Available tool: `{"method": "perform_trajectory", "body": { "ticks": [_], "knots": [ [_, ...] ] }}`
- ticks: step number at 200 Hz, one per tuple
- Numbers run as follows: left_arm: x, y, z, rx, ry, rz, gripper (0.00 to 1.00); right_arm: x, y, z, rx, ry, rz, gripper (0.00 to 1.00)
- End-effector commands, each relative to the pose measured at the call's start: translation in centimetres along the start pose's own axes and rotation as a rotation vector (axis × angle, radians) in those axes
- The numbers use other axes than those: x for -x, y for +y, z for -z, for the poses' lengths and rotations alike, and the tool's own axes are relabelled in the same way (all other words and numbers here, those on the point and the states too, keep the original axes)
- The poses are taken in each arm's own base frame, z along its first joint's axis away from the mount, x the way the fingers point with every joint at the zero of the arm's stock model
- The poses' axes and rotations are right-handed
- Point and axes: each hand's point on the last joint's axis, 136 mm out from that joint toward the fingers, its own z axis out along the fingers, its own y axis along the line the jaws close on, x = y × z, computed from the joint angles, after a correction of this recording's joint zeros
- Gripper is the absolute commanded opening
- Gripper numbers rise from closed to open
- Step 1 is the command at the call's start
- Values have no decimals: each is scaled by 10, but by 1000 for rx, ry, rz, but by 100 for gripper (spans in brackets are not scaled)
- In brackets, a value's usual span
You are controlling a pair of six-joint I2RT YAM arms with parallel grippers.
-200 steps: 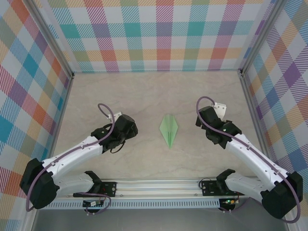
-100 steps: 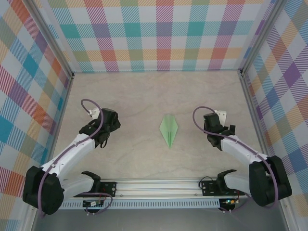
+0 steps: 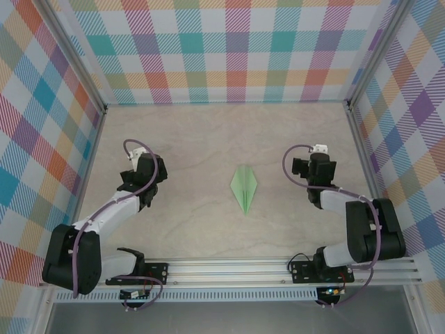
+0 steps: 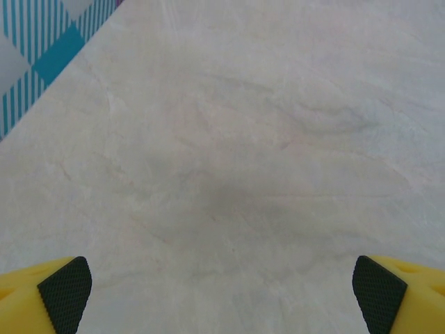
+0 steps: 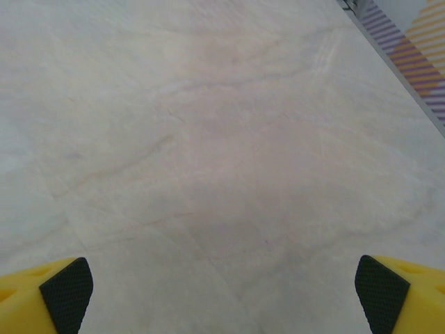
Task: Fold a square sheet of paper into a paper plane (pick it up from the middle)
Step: Reset both arms
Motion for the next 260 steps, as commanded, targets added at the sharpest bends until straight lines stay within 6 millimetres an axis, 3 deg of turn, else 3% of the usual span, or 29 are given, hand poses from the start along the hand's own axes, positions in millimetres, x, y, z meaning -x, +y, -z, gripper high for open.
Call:
{"method": "perform_trajectory", "body": {
  "ticks": [1,40,72,98,260],
  "knots": [
    [12,1,-14,15,-136,-50,99,15,16,1,133,-111,-10,100],
    [10,-18,-32,-77,-222,-85,98,7,30,1,243,-163,24,100],
    [0,-19,-53,-145,-194,-53,98,5,24,-4,227,-118,-7,100],
    [-9,-29,-52,-264,-219,-50,97,5,21,-4,216,-116,-13,100],
    [-10,-24,-58,-259,-192,-32,100,5,22,-5,238,-101,-25,100]
  ]
}}
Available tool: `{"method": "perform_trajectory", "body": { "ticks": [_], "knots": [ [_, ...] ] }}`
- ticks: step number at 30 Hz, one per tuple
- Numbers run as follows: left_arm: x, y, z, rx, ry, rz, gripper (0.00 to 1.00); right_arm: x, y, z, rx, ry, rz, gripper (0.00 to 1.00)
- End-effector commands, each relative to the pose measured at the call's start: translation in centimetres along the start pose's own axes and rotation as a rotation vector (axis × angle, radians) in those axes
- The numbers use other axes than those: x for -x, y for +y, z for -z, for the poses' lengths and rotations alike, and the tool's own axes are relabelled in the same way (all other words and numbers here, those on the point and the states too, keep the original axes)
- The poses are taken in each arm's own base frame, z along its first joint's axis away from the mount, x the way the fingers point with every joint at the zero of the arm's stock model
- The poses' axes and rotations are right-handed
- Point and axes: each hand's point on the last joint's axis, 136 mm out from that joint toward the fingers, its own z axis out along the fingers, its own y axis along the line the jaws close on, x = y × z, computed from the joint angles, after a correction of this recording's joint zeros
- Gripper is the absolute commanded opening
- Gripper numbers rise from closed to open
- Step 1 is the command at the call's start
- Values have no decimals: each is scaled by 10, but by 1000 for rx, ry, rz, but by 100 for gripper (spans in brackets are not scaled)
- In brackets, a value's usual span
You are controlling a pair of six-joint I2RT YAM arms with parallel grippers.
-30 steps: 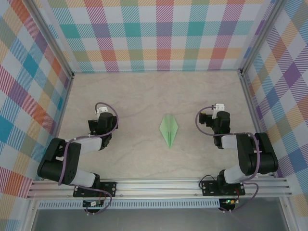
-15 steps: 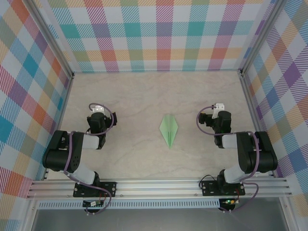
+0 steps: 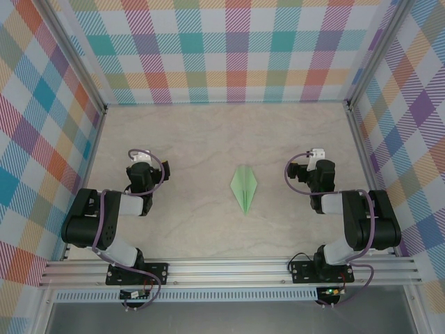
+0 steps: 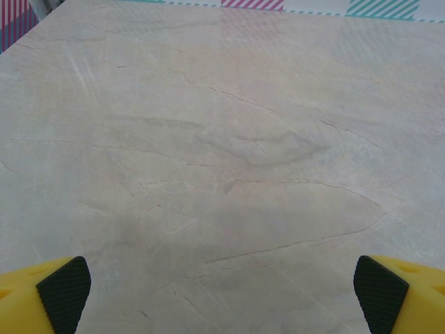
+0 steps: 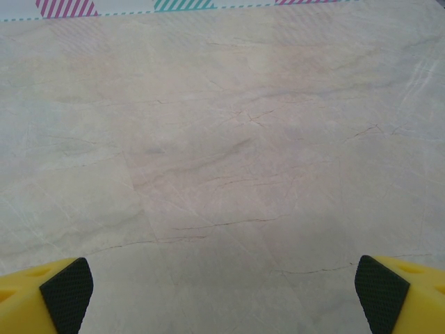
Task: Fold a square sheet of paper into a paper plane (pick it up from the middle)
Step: Reset both arms
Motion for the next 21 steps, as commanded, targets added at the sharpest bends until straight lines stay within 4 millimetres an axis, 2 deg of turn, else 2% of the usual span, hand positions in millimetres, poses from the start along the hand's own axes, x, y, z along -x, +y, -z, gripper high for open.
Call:
{"method": "perform_trajectory", "body": {
  "ticks": [1,21],
  "knots": [
    [5,1,0,-4,-23,5,100,15,2,-2,20,-44,-3,100],
    [4,1,0,-3,-22,4,100,16,2,-2,24,-44,-5,100]
  ]
}}
